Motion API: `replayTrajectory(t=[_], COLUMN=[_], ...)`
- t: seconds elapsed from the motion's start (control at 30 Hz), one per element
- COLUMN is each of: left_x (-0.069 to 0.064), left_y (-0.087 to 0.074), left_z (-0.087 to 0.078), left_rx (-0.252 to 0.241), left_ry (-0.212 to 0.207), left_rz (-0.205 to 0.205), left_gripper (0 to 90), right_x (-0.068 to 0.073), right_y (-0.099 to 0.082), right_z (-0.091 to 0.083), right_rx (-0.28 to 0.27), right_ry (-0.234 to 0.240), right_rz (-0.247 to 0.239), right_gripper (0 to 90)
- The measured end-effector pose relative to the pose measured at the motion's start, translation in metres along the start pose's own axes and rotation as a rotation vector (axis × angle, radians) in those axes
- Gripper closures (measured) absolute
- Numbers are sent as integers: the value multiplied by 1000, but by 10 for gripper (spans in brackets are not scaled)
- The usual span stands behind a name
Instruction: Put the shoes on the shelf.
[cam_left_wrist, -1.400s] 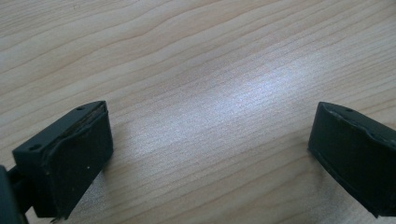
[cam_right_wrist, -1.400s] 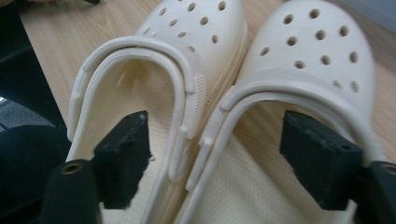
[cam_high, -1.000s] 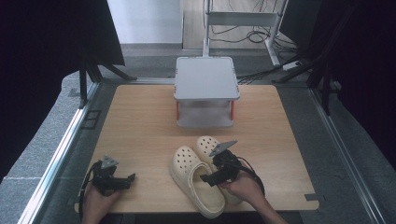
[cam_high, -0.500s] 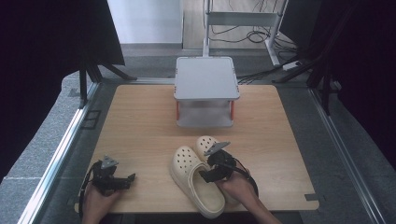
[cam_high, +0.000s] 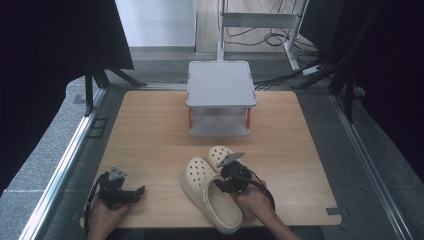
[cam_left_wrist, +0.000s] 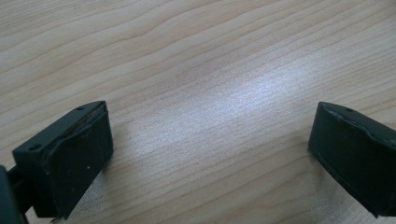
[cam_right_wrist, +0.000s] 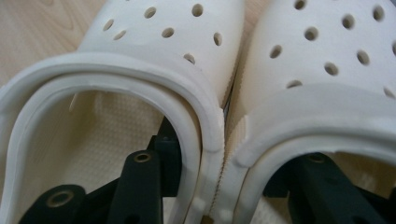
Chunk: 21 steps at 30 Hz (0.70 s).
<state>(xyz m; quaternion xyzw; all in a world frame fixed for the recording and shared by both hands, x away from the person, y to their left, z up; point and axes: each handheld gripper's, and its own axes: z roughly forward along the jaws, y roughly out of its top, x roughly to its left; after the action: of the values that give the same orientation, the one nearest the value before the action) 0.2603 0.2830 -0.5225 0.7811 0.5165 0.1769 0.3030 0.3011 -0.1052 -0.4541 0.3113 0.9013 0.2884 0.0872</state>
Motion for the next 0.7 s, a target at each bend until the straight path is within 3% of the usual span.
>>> replayTrajectory(t=[0.2, 0.37, 0.5, 0.7], left_x=[0, 0, 0, 0], left_y=[0, 0, 0, 0], left_z=[0, 0, 0, 0], left_rx=[1, 1, -2, -1], left_ry=[2, 2, -1, 0], left_rz=[0, 0, -4, -1], left_gripper=[0, 0, 0, 0], right_x=[-8, -14, -16, -23], right_y=[0, 1, 6, 13], right_z=[-7, -17, -27, -45], right_rx=[-1, -14, -16, -18], right_ry=[41, 95, 71, 73], right_rz=[-14, 8, -15, -15], right_gripper=[649, 652, 651, 650])
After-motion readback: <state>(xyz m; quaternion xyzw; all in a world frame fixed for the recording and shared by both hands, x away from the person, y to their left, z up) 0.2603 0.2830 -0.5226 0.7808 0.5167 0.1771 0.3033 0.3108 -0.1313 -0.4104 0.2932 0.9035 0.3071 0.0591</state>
